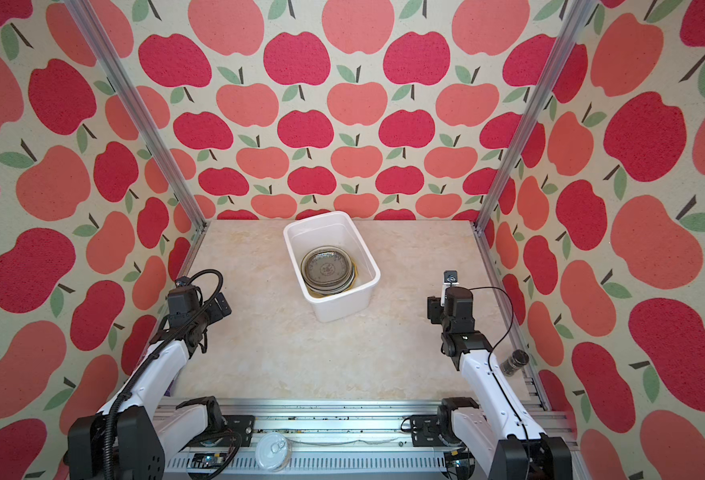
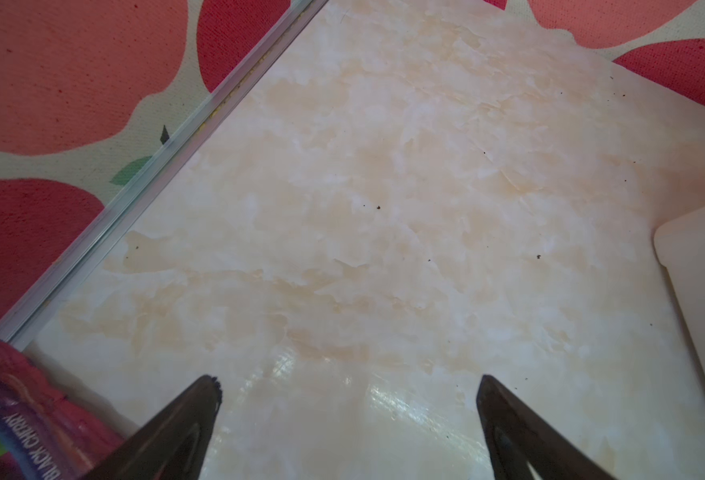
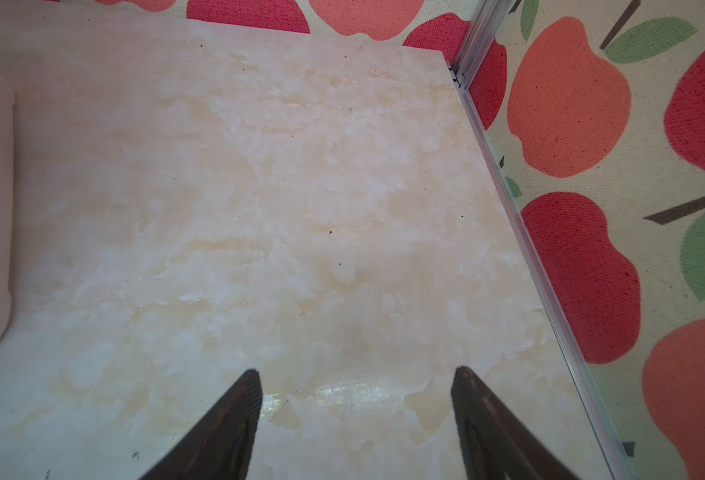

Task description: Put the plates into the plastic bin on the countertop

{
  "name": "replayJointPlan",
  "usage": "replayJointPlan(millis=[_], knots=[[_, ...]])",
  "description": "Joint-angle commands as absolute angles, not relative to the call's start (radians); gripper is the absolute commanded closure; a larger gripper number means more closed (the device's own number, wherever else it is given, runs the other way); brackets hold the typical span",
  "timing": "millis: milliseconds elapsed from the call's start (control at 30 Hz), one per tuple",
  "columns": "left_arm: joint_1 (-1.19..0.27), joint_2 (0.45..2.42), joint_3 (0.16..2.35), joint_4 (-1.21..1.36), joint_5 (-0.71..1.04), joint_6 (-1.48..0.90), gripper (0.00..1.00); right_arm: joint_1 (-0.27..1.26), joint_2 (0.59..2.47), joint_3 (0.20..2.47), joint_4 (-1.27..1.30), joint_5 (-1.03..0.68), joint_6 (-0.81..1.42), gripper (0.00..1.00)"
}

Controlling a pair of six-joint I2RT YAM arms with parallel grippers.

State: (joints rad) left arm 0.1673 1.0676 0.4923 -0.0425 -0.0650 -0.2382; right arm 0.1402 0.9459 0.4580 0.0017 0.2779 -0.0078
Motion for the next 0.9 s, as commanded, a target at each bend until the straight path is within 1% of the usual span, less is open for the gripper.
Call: replayJointPlan(millis=[0, 167, 200, 267, 333, 367, 400, 433, 567, 633, 667, 700, 733, 767, 800, 867], knots=[[0.173, 1.111, 0.414, 0.276, -0.076, -0.151, 0.01, 0.126, 0.978, 0.377, 0.309, 0.275, -0.04, 0.24], [0.187, 1.266, 0.377, 0.493, -0.037, -0.122, 0.01, 0.103, 1.104, 0.247, 0.705, 0.241, -0.044, 0.24], [0.191, 1.284, 0.41, 0.454, -0.027, -0.125, 0.01, 0.091, 1.141, 0.238, 0.759, 0.218, -0.048, 0.24], [0.193, 1.357, 0.419, 0.565, 0.012, -0.087, 0.01, 0.072, 1.222, 0.234, 0.838, 0.164, -0.066, 0.24], [0.203, 1.414, 0.446, 0.611, 0.061, -0.072, 0.01, 0.06, 1.299, 0.237, 0.922, 0.139, -0.06, 0.23], [0.21, 1.447, 0.466, 0.617, 0.081, -0.076, 0.01, 0.056, 1.332, 0.241, 0.964, 0.125, -0.059, 0.23], [0.216, 1.47, 0.506, 0.56, 0.113, -0.077, 0.01, 0.051, 1.368, 0.252, 0.994, 0.108, -0.051, 0.23], [0.213, 1.483, 0.528, 0.536, 0.134, -0.066, 0.01, 0.049, 1.397, 0.265, 1.009, 0.093, -0.04, 0.23], [0.183, 1.502, 0.515, 0.603, 0.208, -0.04, 0.01, 0.048, 1.519, 0.308, 1.042, 0.013, -0.058, 0.24], [0.157, 1.533, 0.451, 0.759, 0.218, -0.014, 0.01, 0.049, 1.592, 0.307, 1.113, 0.006, -0.059, 0.22], [0.133, 1.573, 0.414, 0.857, 0.175, 0.002, 0.01, 0.049, 1.604, 0.311, 1.121, 0.008, -0.06, 0.18], [0.121, 1.616, 0.385, 0.967, 0.148, 0.009, 0.01, 0.049, 1.579, 0.332, 1.038, 0.029, -0.053, 0.15], [0.118, 1.615, 0.382, 0.959, 0.115, 0.003, 0.01, 0.048, 1.57, 0.354, 0.984, 0.032, -0.049, 0.12], [0.116, 1.592, 0.403, 0.878, 0.093, -0.009, 0.01, 0.049, 1.579, 0.372, 0.961, 0.023, -0.053, 0.03], [0.115, 1.587, 0.407, 0.87, 0.09, -0.01, 0.01, 0.046, 1.59, 0.375, 0.972, 0.022, -0.054, 0.01], [0.115, 1.616, 0.388, 0.956, 0.087, -0.002, 0.01, 0.041, 1.586, 0.377, 0.963, 0.016, -0.047, 0.01]])
